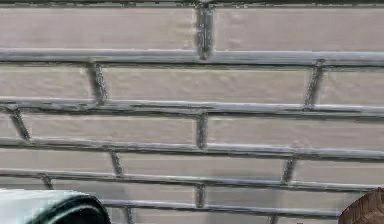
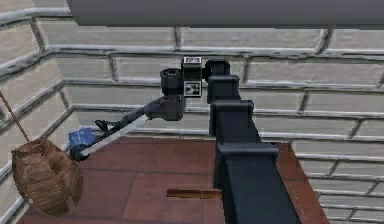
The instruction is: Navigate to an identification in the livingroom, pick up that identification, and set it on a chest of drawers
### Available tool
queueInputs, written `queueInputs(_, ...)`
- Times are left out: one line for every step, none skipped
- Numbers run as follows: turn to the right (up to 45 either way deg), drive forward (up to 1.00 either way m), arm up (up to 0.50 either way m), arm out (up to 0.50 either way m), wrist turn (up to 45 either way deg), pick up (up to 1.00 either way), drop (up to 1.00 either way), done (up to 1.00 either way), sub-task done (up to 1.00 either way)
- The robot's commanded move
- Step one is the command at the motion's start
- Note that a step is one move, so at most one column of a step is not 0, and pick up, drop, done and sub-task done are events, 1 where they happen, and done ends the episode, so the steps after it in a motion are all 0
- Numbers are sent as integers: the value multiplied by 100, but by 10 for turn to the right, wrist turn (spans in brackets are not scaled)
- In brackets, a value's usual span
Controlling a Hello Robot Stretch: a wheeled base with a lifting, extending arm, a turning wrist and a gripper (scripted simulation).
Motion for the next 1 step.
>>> queueInputs(0,0,0,0,450,0,0,0,0)
